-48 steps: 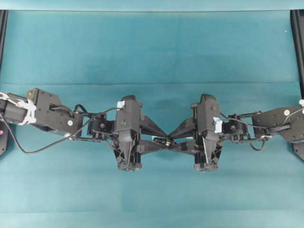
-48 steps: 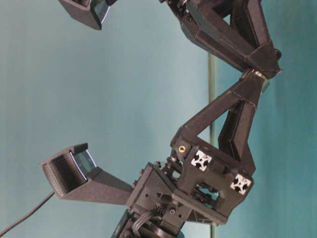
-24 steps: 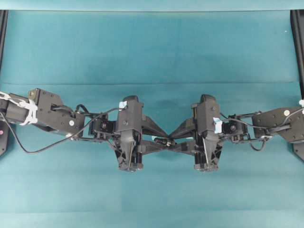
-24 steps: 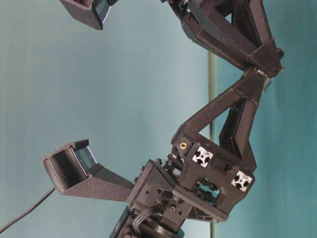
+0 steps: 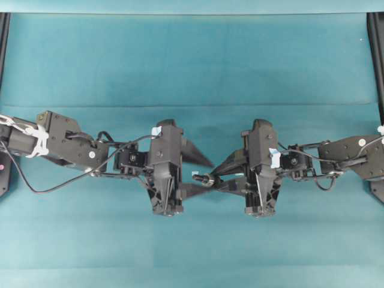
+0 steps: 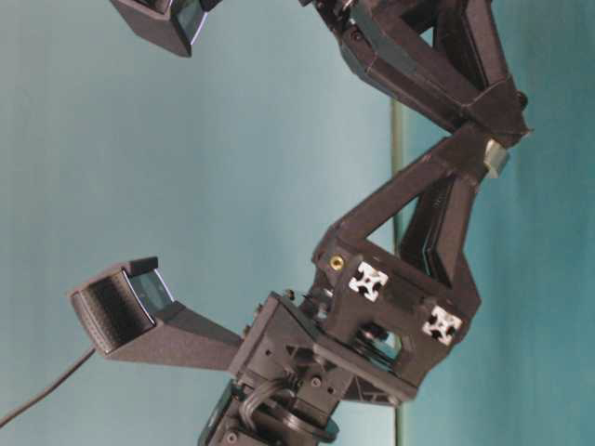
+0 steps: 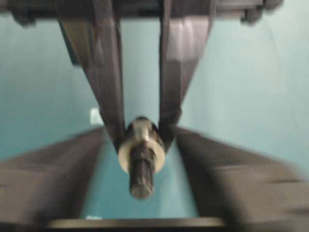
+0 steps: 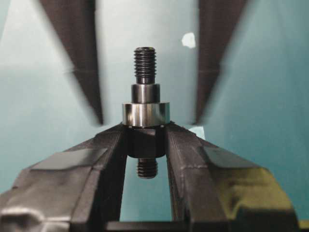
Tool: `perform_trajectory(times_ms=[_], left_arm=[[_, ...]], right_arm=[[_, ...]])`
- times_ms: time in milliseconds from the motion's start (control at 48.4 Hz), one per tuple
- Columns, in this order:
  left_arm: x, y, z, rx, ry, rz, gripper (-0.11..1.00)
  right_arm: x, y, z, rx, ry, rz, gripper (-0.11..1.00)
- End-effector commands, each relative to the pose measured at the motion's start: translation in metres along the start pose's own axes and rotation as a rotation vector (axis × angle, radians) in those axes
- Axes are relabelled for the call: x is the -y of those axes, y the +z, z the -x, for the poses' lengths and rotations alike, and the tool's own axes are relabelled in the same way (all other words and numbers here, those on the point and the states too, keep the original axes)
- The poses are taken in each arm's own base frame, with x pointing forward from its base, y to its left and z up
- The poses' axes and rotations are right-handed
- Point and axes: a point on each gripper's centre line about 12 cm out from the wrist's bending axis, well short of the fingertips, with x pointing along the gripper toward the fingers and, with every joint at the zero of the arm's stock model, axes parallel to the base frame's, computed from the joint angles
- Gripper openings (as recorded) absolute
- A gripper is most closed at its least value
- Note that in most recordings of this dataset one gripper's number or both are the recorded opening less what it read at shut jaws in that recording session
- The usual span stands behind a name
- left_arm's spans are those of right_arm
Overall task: Insert the washer onto the shaft with both hands.
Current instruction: 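Open the left gripper and pull it back off the washer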
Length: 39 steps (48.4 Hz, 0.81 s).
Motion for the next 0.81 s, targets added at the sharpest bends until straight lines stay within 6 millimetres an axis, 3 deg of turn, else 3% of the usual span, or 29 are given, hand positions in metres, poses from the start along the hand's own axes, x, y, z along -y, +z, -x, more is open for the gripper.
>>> perform_trajectory(times_ms=[0,434,786], left_arm=[[0.000,0.011,0.000,0.032,-0.001,0.000,0.87],[-0.003,0.015,0.011,-0.014,0.011,0.002,0.89],[-0.002,0.013,0.052,-0.072,0.016,-0.005,0.89]], right_arm=[[-0.002,0.008,0.000,0.026,0.005,-0.002,0.00],[-0.002,0.008,0.000,0.025,0.006,-0.001,0.00],[-0.002,0.005,0.000,0.007,0.004,0.000,0.00]])
